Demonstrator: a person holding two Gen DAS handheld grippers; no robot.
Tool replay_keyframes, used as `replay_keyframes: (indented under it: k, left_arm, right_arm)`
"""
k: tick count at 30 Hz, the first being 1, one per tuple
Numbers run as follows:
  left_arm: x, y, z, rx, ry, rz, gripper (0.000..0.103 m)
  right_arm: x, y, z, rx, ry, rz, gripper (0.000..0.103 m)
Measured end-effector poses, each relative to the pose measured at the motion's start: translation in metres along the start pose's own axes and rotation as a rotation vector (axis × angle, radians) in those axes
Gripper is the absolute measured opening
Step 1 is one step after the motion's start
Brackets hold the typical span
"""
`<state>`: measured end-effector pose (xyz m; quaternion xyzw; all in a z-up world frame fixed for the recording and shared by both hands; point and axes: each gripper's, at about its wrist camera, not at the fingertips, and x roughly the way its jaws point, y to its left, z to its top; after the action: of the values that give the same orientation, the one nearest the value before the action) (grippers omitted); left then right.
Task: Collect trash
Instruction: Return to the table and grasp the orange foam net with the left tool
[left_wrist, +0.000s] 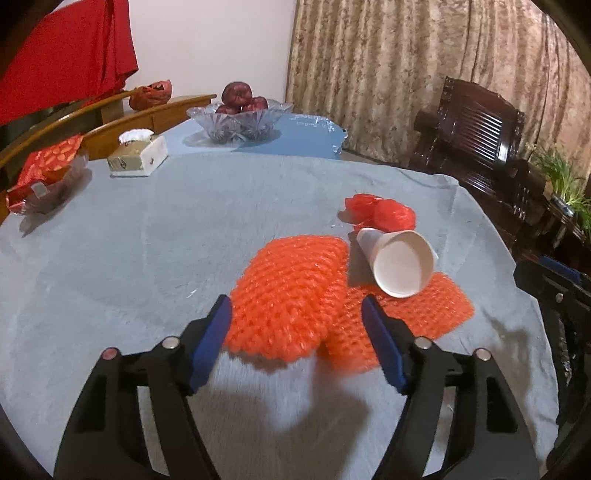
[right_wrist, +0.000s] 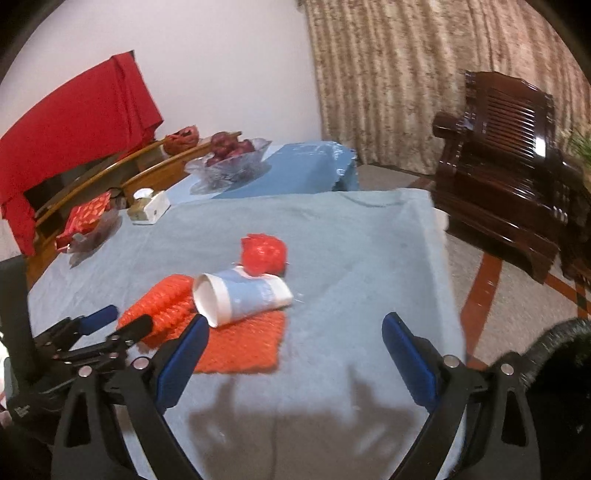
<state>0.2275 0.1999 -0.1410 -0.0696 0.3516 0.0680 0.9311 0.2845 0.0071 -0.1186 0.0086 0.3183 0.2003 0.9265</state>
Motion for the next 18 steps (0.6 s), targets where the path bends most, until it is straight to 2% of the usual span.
replay_keyframes:
  k: [2, 8, 16, 18]
  left_arm:
    - [0.009, 0.002, 0.000, -0.013, 0.019, -0.006, 0.050]
    - [0.012, 0.007, 0.002, -0.024, 0.013, -0.032, 0.029]
    - [0.002, 0.012, 0.005, -0.037, -0.016, -0.016, 0.024]
    - [0.000, 0.014, 0.005, -0.041, -0.021, -0.010, 0.024]
  right_arm:
    - [0.008, 0.008, 0.003, -0.017, 0.009, 0.015, 0.087]
    - [0.030, 0.032, 0.009, -0.067, 0.042, 0.074, 0.066]
    - [0.053, 0.052, 0.008, -0.108, 0.091, 0.090, 0.041]
    - [0.056, 0.053, 0.007, -0.114, 0.099, 0.096, 0.027]
